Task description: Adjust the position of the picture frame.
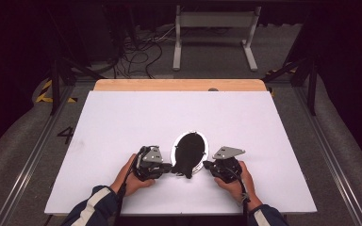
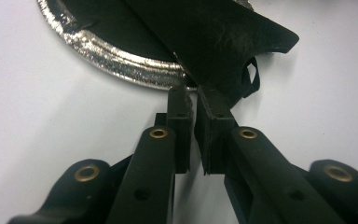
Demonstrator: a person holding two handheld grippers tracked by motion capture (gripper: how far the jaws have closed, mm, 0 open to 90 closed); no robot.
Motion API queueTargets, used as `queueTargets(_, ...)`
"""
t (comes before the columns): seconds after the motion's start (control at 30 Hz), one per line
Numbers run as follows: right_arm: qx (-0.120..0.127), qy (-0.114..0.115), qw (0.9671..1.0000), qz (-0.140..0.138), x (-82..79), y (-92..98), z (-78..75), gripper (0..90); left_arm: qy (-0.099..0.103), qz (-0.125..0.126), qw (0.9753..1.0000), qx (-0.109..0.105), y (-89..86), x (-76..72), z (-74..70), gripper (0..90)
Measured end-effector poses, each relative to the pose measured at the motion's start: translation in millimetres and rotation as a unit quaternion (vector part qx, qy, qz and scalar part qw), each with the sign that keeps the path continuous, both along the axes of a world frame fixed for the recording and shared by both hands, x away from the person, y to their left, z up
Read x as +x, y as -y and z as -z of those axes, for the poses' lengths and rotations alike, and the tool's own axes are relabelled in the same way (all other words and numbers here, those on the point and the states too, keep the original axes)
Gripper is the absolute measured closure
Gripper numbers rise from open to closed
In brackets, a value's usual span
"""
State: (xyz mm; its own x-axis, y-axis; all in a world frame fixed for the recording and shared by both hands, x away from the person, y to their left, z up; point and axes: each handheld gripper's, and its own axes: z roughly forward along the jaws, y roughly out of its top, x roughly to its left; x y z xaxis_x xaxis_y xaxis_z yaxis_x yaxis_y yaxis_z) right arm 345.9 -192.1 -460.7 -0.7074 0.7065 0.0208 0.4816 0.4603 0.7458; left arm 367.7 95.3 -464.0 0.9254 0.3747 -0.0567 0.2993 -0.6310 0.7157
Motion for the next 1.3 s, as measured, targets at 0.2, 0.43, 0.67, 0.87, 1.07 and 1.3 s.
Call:
queueTargets(0.2,-0.007,0.016,0.9997,0.018,6.2,-0.9,1.1,90.0,-0.006,-0.006,0.9999,-0.004,4.2,4.0,0.5,89.8)
queueTargets(0.43,-0.008,0.018,0.9994,0.030,11.8,1.6,1.0,90.0,0.001,-0.017,0.9998,-0.008,9.0,4.7,1.4,90.0)
queueTargets(0.67,-0.008,0.019,0.9990,0.039,17.1,4.0,0.9,90.0,0.005,-0.015,0.9998,-0.010,12.5,8.2,1.8,90.0)
queueTargets(0.87,-0.007,0.018,0.9989,0.042,19.6,5.2,0.9,90.0,0.008,-0.019,0.9997,-0.009,15.3,8.0,2.0,90.0)
queueTargets(1.07,-0.008,0.019,0.9987,0.047,22.6,6.2,0.8,90.0,0.012,-0.021,0.9997,-0.008,17.4,8.4,2.0,89.9)
queueTargets(1.3,-0.007,0.019,0.9985,0.051,24.0,6.5,0.9,90.0,0.011,-0.023,0.9997,-0.007,18.7,8.6,1.8,89.9)
